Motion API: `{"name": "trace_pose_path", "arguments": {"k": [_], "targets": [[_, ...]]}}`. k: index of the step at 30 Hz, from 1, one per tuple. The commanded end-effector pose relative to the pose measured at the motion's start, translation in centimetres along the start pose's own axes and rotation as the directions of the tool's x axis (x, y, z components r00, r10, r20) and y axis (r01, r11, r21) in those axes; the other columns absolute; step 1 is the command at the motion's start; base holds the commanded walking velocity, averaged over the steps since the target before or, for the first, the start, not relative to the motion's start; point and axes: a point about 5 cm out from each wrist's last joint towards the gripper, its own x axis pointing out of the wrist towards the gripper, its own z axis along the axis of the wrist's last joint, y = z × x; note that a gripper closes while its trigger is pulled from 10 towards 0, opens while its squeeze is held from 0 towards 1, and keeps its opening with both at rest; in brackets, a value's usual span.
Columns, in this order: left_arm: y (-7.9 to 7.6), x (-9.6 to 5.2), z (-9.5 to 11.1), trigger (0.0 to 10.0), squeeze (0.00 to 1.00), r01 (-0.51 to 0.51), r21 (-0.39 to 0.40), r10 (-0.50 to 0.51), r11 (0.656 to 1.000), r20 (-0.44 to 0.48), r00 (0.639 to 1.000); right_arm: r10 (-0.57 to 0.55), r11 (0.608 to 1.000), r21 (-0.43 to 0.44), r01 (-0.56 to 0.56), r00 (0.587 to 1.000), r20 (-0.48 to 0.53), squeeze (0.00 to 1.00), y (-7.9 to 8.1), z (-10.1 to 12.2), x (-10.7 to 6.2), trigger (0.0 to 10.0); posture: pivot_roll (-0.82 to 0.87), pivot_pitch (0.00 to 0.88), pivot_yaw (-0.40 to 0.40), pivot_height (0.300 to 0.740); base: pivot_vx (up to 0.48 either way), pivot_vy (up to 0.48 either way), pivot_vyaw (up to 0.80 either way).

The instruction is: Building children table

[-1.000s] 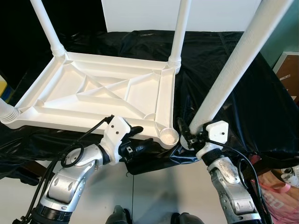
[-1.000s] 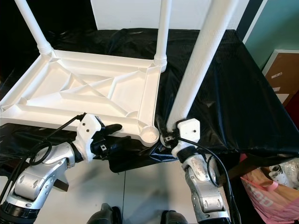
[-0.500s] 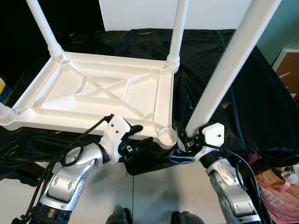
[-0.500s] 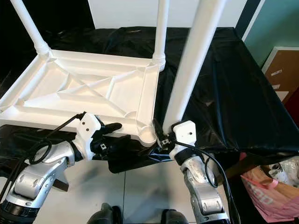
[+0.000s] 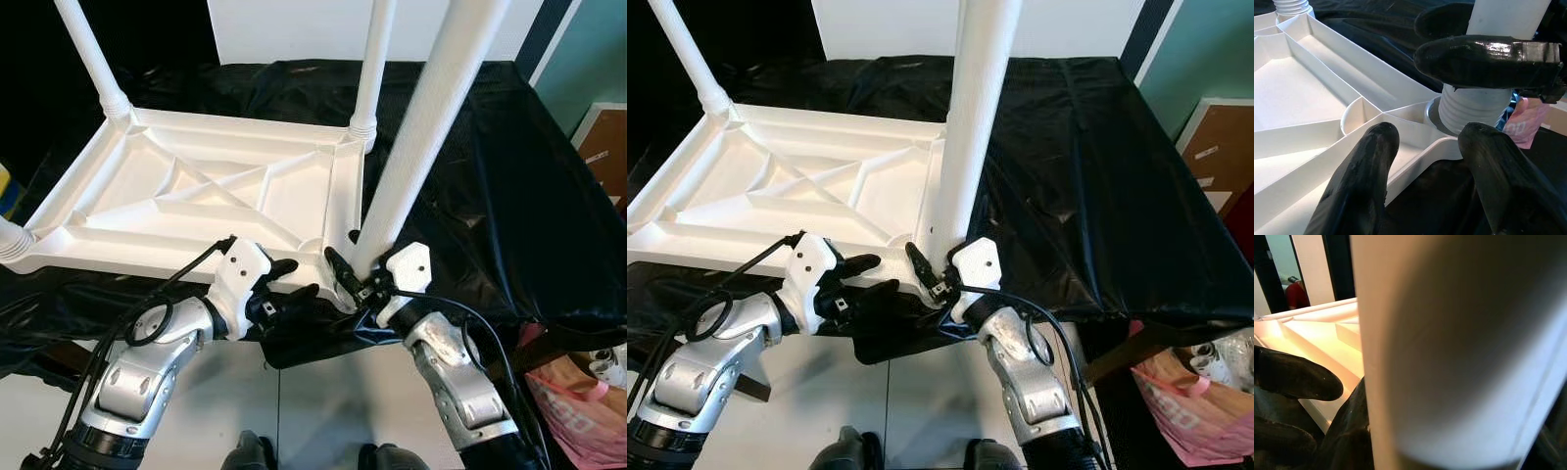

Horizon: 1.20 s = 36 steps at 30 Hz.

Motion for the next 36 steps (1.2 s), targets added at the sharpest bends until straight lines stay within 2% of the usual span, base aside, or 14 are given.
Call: {"name": "trace_pose_path", "arguments": {"k": [1,8,10,11,13,14,15,18,25,30,31,33,34,36], "targets": [[-0.1,-0.2,-0.5,10.0,0.00,0.007,-0.008,-0.007,1.000,-0.012,1.000,0.006,1.000,0.010,-0.006,0.999,-0.049,0.00,0.2,-1.0,-0.5,10.0,0.03,0.140,-0.012,0.740,0.000,0.000,0.00],[0.3,-0.3,-0.7,10.0,0.00,-0.025,0.001,0.025,1.000,-0.021,0.999,-0.036,0.999,0.004,0.037,0.999,-0.030,0.00,-0.5,-0.5,-0.8,10.0,0.04,0.137,-0.016,0.740,0.000,0.000,0.00],[0.8,-0.3,-0.9,10.0,0.00,-0.059,0.012,0.059,0.998,-0.026,0.998,-0.079,0.997,0.008,0.079,0.997,-0.006,0.00,-1.2,0.1,-0.9,10.0,0.03,0.135,-0.014,0.740,0.000,0.000,0.00],[1.6,-0.3,-0.9,10.0,0.00,-0.116,0.031,0.117,0.993,-0.023,0.993,-0.144,0.990,0.013,0.144,0.989,0.038,0.00,-2.2,1.2,-0.9,10.0,0.03,0.130,-0.010,0.740,0.000,0.000,0.00],[1.6,-0.3,-0.9,10.0,0.00,-0.116,0.031,0.117,0.993,-0.023,0.993,-0.144,0.990,0.013,0.144,0.989,0.038,0.00,-2.2,1.2,-0.9,10.0,0.03,0.130,-0.010,0.740,0.000,0.000,0.00],[2.4,-0.2,-0.8,10.0,0.00,-0.169,0.036,0.169,0.985,-0.014,0.985,-0.198,0.980,0.018,0.197,0.977,0.076,0.00,-3.0,2.1,-0.8,10.0,0.03,0.128,-0.007,0.740,0.000,0.000,0.00],[2.4,-0.2,-0.8,10.0,0.00,-0.169,0.036,0.169,0.985,-0.014,0.985,-0.198,0.980,0.018,0.197,0.977,0.076,0.00,-3.0,2.1,-0.8,10.0,0.03,0.128,-0.007,0.740,0.000,0.000,0.00],[3.6,0.0,-0.2,10.0,0.00,-0.250,0.036,0.249,0.968,0.028,0.968,-0.300,0.953,-0.003,0.303,0.946,0.120,0.00,-4.6,3.0,-0.7,10.0,0.02,0.121,0.000,0.740,0.000,0.000,0.00],[4.6,0.2,0.4,10.0,0.00,-0.326,0.009,0.324,0.945,0.071,0.943,-0.388,0.919,-0.036,0.393,0.916,0.106,0.00,-5.9,2.5,-0.8,10.0,0.03,0.112,0.010,0.740,0.000,0.000,0.00],[4.9,0.3,0.7,10.0,0.00,-0.360,-0.002,0.359,0.933,0.088,0.929,-0.408,0.909,-0.041,0.414,0.907,0.100,0.00,-6.1,2.3,-0.8,10.0,0.04,0.111,0.009,0.740,0.000,0.000,0.00],[5.3,0.4,1.0,10.0,0.00,-0.401,-0.030,0.402,0.916,0.112,0.909,-0.426,0.901,-0.049,0.431,0.900,0.093,0.00,-6.3,2.1,-0.9,10.0,0.04,0.110,0.007,0.740,0.000,0.000,0.00],[5.3,0.4,1.0,10.0,0.00,-0.401,-0.030,0.402,0.916,0.112,0.909,-0.426,0.901,-0.049,0.431,0.900,0.093,0.00,-6.3,2.1,-0.9,10.0,0.04,0.110,0.007,0.740,0.000,0.000,0.00],[5.6,0.5,1.4,10.0,0.00,-0.446,-0.070,0.452,0.892,0.139,0.881,-0.447,0.890,-0.059,0.453,0.890,0.083,0.00,-6.6,2.0,-1.0,10.0,0.05,0.107,-0.001,0.740,0.000,0.000,0.00],[5.6,0.5,1.4,10.0,0.00,-0.446,-0.070,0.452,0.892,0.139,0.881,-0.447,0.890,-0.059,0.453,0.890,0.083,0.00,-6.6,2.0,-1.0,10.0,0.05,0.107,-0.001,0.740,0.000,0.000,0.00]]}}
